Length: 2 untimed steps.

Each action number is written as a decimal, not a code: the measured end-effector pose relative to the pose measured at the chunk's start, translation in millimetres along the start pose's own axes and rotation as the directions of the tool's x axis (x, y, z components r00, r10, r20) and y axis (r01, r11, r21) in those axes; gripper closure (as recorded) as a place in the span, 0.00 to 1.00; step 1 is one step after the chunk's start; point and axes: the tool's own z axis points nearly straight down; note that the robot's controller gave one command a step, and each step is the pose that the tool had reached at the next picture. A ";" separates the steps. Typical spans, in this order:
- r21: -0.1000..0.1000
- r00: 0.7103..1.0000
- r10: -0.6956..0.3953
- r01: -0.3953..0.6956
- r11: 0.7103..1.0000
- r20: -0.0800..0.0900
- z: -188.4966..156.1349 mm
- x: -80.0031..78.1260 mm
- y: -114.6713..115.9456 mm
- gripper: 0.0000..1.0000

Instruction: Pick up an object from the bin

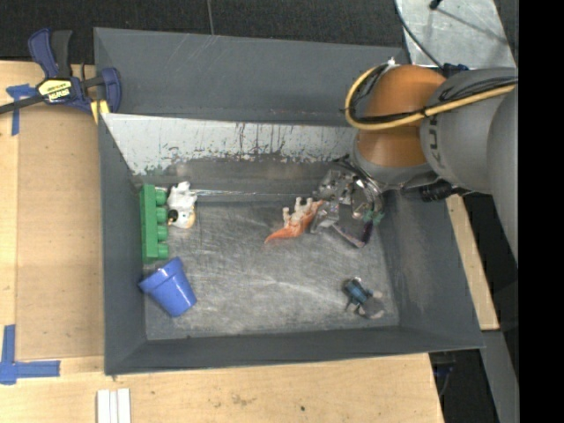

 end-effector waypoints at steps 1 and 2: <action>0.001 1.000 -0.001 0.001 1.000 -0.009 -4.7 1.2 -0.1 1.00; 0.001 1.000 -0.002 0.002 1.000 -0.014 -12.1 1.6 -0.2 1.00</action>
Offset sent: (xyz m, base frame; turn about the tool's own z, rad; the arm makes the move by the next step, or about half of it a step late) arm 0.0001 0.0000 0.0350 0.0000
